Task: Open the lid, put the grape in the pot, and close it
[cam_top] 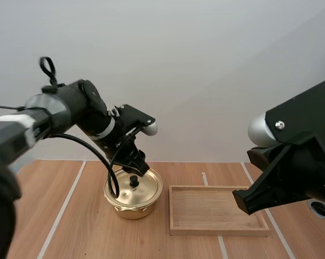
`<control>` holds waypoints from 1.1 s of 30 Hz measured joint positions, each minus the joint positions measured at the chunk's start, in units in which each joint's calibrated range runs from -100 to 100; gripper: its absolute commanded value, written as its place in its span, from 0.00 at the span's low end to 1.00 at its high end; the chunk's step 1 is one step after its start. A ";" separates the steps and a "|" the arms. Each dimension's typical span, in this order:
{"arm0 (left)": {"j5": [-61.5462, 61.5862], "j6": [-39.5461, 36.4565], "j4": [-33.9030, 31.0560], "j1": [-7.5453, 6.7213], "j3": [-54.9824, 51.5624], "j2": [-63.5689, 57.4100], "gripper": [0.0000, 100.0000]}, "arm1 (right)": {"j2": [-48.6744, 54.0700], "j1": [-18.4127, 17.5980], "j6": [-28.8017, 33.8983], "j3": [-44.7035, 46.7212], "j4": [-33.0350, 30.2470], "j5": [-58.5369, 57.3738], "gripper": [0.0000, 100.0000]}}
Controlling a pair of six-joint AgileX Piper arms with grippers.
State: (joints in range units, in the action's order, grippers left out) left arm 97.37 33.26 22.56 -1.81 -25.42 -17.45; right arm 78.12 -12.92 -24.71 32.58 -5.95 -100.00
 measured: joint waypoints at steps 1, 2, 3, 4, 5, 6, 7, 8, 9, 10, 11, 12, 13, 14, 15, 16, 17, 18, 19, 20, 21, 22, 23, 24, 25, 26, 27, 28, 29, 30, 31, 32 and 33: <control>0.58 -0.85 0.00 0.00 0.00 -5.78 0.00 | 0.00 0.24 0.43 0.00 0.00 0.00 0.00; 0.58 -0.98 0.00 0.00 0.00 -7.16 0.00 | 0.00 0.31 0.54 0.00 0.00 0.00 0.00; 1.02 -2.07 0.00 0.00 -0.04 -12.66 0.00 | 0.00 0.51 1.00 0.00 0.00 0.00 0.00; 1.02 -2.40 0.00 0.00 -0.18 -14.94 0.00 | 0.05 0.52 1.34 0.00 0.00 0.00 0.00; 1.02 -2.82 0.00 0.00 -0.17 -17.45 0.00 | 0.55 1.20 2.51 0.13 0.00 0.56 0.00; 1.02 -4.11 0.10 0.00 -0.67 -22.90 0.00 | 1.18 1.46 3.11 0.55 0.00 1.30 0.00; 1.02 -4.43 0.10 0.00 -0.86 -24.41 0.00 | 1.37 1.70 3.22 0.72 0.00 1.78 0.00; 1.02 -4.63 0.10 0.00 -1.01 -25.40 0.00 | 1.73 1.88 3.67 1.30 0.00 2.78 0.00; 0.03 -5.53 0.10 0.00 -2.11 -30.80 0.00 | 2.45 2.04 4.41 1.86 0.00 4.25 0.00; -1.72 -6.34 0.10 0.00 -3.14 -34.54 0.00 | 2.63 2.29 4.61 2.33 -0.02 4.76 0.00; -6.68 -7.63 0.22 0.00 -6.01 -41.13 0.00 | 4.75 3.02 6.23 5.43 -0.02 8.71 0.00; -8.36 -8.02 0.22 0.00 -6.67 -43.78 0.00 | 6.68 3.44 8.22 9.44 -0.12 11.85 0.00; -10.32 -8.54 0.32 0.00 -7.59 -45.42 0.00 | 7.72 3.53 9.30 12.42 -0.12 14.63 0.00; -10.88 -8.96 0.32 0.00 -7.86 -46.85 0.00 | 7.97 3.53 9.65 14.20 -0.01 16.35 0.00; -17.70 -13.56 0.46 0.00 -12.58 -56.72 0.00 | 8.27 3.53 9.89 15.19 -0.01 17.34 0.00; -18.33 -14.85 0.46 0.00 -13.41 -58.05 0.00 | 8.74 3.53 10.45 17.35 -0.01 19.82 0.00; -19.44 -17.61 0.30 0.00 -16.19 -61.50 0.00 | 9.22 3.53 10.81 19.91 -0.01 22.97 0.00; -19.44 -18.53 0.11 0.00 -16.97 -62.74 0.00 | 9.73 3.53 11.01 21.85 -0.01 25.82 0.00; -21.54 -19.85 -0.05 0.00 -18.64 -64.39 0.00 | 10.01 3.53 11.24 23.05 -0.01 27.93 0.00; -24.01 -21.43 -0.60 0.00 -20.99 -66.50 0.00 | 11.49 3.58 11.67 26.00 -0.01 33.60 0.00; -25.59 -22.01 -0.87 0.00 -21.89 -67.37 0.00 | 11.95 3.58 11.67 26.70 -0.01 34.54 0.00; -27.47 -22.94 -0.87 0.00 -23.38 -68.58 0.00 | 12.36 3.58 11.67 27.12 -0.01 35.56 0.00; -32.19 -24.22 -1.57 0.00 -26.35 -71.35 0.00 | 14.51 3.58 12.59 28.34 -0.01 38.23 0.00; -34.61 -24.83 -1.68 0.00 -26.96 -72.39 0.00 | 15.30 3.58 12.95 28.73 -0.01 38.68 0.00; -44.01 -27.05 -1.90 0.00 -33.11 -77.14 0.00 | 17.07 3.58 13.55 29.44 -0.01 40.42 0.00; -45.49 -27.36 -1.90 0.00 -34.01 -78.36 0.00 | 17.35 3.58 13.55 29.43 -0.01 41.10 0.00; -54.69 -28.34 -1.90 0.00 -39.02 -81.40 0.00 | 18.94 3.58 13.89 30.04 -0.01 42.82 0.00; -55.42 -28.44 -1.90 0.00 -39.87 -81.57 0.00 | 20.49 3.58 14.20 31.02 -0.01 46.54 0.00; -59.68 -28.56 -2.00 0.00 -42.53 -82.11 0.00 | 21.37 3.78 14.19 32.43 -0.49 52.12 0.00; -61.57 -28.66 -2.00 0.00 -44.00 -82.24 0.00 | 21.42 3.93 14.19 32.90 -0.74 54.10 0.00; -63.27 -28.66 -2.00 0.00 -45.16 -82.24 0.00 | 21.53 4.43 14.19 34.48 -1.71 57.58 0.00; -65.82 -28.23 -2.00 0.00 -48.12 -82.36 0.00 | 21.53 4.65 14.19 35.10 -1.99 58.70 0.00; -67.64 -27.63 -2.00 0.15 -50.87 -82.36 0.00 | 21.53 5.39 14.19 37.27 -2.51 63.05 0.00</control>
State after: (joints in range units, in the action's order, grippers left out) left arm 29.72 5.63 20.55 -1.66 -76.29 -99.80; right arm 99.65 -7.53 -10.52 69.85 -8.45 -36.95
